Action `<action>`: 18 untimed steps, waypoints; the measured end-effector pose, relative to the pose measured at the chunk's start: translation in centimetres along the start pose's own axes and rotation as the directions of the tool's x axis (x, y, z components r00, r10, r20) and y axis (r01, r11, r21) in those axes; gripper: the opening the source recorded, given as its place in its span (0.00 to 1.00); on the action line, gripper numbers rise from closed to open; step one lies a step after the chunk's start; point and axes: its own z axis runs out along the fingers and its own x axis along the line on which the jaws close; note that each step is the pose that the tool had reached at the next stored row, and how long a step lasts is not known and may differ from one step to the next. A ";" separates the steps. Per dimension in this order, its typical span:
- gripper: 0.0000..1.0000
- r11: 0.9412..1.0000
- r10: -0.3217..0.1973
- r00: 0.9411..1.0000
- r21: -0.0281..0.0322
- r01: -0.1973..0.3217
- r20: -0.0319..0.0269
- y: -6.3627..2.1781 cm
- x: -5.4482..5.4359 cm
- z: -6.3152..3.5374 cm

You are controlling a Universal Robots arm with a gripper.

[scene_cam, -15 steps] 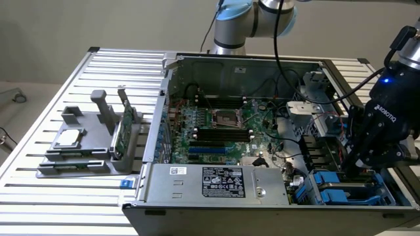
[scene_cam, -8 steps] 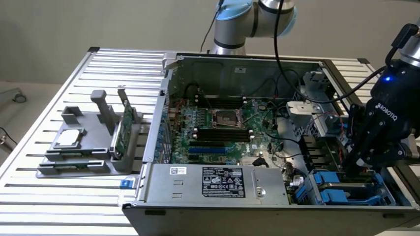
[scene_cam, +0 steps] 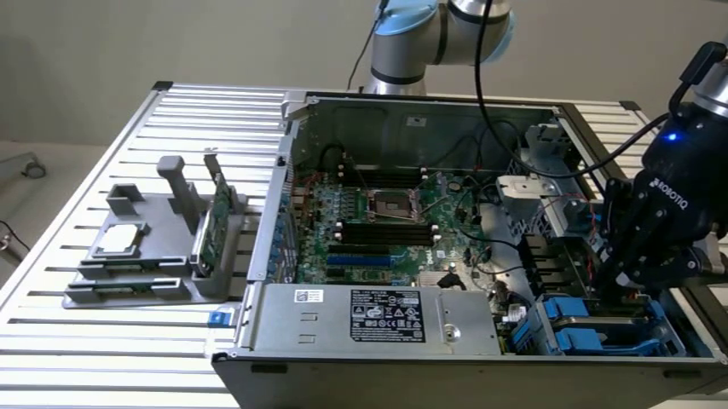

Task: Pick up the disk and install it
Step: 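Insert the second disk wire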

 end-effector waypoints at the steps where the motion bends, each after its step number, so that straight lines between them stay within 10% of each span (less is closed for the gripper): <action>1: 0.16 1.000 0.000 1.000 0.000 0.000 -0.001 0.01 0.0 0.01; 18: 0.16 1.000 -0.006 1.000 -0.001 0.006 -0.004 0.05 -0.5 0.09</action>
